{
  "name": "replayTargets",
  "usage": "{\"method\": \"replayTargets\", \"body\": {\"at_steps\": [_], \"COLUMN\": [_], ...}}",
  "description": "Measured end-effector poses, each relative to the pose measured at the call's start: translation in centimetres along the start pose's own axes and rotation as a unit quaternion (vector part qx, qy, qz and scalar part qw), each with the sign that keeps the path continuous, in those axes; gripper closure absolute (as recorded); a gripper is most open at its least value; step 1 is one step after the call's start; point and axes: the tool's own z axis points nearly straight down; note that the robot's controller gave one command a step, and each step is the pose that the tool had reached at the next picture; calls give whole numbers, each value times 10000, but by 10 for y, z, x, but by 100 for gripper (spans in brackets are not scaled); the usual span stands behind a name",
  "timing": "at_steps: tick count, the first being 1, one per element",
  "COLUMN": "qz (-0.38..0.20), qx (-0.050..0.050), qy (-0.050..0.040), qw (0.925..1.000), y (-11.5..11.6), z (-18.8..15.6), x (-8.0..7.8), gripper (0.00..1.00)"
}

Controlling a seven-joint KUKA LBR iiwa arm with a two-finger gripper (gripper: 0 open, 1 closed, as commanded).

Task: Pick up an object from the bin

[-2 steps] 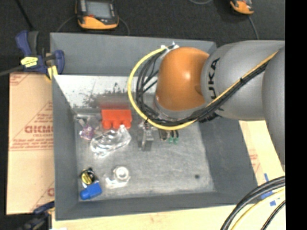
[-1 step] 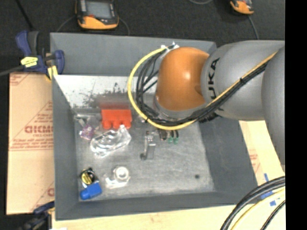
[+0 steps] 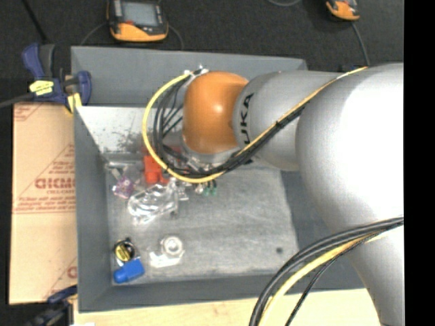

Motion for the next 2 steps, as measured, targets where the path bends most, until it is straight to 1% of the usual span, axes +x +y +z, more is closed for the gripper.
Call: {"method": "replayTargets", "body": {"at_steps": [1,2], "qz": [19,-155], "qx": [-12,67], "qy": [-8,176], "qw": [10000,9997], "y": [0,19], "z": [-5,13], "x": [-1,-19], "gripper": [100,100]}}
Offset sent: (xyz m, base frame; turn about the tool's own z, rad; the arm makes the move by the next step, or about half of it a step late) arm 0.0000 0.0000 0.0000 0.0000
